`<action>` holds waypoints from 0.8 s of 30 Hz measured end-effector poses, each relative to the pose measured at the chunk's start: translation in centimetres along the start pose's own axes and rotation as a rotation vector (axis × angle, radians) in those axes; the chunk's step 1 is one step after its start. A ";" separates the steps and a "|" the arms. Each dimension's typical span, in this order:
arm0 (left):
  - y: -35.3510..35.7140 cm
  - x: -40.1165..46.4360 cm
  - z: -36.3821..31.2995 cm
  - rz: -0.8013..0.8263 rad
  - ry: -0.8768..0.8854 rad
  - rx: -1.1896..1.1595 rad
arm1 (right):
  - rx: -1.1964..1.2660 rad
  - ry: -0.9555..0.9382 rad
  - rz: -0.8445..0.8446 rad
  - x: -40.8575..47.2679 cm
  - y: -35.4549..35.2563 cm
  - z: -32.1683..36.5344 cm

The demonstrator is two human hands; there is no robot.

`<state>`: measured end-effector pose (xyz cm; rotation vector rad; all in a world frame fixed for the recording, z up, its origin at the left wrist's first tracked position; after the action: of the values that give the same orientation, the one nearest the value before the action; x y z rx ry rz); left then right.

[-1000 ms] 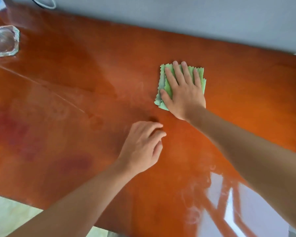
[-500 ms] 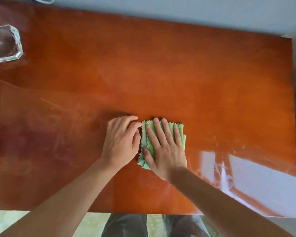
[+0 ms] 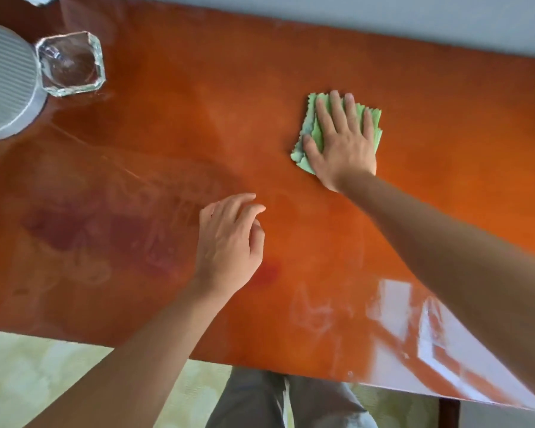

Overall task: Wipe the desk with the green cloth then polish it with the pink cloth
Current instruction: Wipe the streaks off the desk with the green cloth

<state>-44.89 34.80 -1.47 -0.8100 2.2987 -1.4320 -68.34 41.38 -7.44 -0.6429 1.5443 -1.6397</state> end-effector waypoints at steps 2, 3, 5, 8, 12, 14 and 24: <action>-1.1 -0.2 1.2 -0.008 -0.033 0.029 | -0.002 -0.065 0.003 -0.6 0.2 2.4; -1.5 -0.4 1.7 -0.007 -0.039 0.043 | -0.002 -0.101 0.011 -1.0 0.4 3.7; -2.4 -1.0 2.7 -0.011 -0.054 0.057 | -0.009 -0.159 0.016 -1.7 0.9 6.5; -3.8 -2.3 4.4 -0.039 -0.110 0.063 | -0.016 -0.250 0.031 -3.0 1.7 11.5; -5.5 -3.9 7.4 -0.018 -0.194 0.062 | 0.019 -0.390 0.066 -6.8 3.5 19.6; -6.4 -4.5 9.4 -0.009 -0.241 0.053 | 0.051 -0.464 0.105 -9.0 4.6 24.2; -12.6 -6.4 21.4 -0.028 -0.250 -0.015 | 0.023 -0.276 0.058 -4.9 5.4 31.9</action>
<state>-24.64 19.08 -0.03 -0.9697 2.1194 -1.2465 -39.07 26.85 -7.77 -0.7694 1.3299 -1.4555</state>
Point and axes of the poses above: each hand's wrist, its own x-axis towards the middle knuckle, its own y-axis out of the palm, z = x × y, the point moved 9 cm from there along x, towards the middle knuckle, and after that the axes turned 13 degrees about -y, right-handed, at the moved point
